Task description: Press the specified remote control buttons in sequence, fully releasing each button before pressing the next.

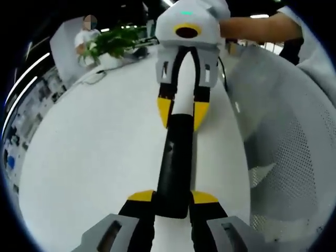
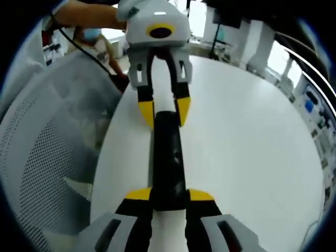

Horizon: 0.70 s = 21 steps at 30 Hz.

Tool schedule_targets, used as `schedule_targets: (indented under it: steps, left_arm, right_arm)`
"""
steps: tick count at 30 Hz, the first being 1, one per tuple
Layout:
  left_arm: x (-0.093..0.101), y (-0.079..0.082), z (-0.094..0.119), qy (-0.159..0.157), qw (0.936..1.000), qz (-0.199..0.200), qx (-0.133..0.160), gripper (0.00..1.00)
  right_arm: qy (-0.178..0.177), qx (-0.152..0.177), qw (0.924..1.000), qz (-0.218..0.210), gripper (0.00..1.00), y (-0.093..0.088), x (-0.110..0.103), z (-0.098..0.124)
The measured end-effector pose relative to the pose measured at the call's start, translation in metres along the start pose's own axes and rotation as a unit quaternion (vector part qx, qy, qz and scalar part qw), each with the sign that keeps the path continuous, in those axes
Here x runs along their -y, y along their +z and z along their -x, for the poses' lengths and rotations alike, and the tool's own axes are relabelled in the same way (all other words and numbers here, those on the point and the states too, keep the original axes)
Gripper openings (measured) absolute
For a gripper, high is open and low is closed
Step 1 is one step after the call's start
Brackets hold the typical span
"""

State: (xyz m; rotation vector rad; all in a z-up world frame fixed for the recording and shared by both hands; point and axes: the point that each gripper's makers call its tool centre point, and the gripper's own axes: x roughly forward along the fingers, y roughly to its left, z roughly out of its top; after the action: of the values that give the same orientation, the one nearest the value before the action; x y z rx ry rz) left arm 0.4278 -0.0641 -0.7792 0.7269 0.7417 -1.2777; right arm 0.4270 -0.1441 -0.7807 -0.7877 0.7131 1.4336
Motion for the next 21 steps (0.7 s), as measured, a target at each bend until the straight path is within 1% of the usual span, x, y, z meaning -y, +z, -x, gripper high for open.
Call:
schedule_targets:
  steps: [9,15,21]
  left_arm:
    - [-0.0011,-0.0016,-0.0017,-0.004,1.0,0.001,-0.001,0.24]
    - [-0.001,-0.0012,-0.0021,-0.006,1.0,0.004,0.003,0.24]
    - [-0.0007,-0.0019,-0.0021,-0.014,0.9999,0.008,0.003,0.24]
  right_arm:
    - [0.001,-0.002,1.0,0.0,0.2,-0.0009,0.0007,-0.002]
    - [0.003,-0.004,1.0,-0.002,0.2,-0.0023,0.0004,-0.0025]
    - [0.009,-0.006,0.9999,-0.003,0.2,-0.0028,0.0,-0.0042]
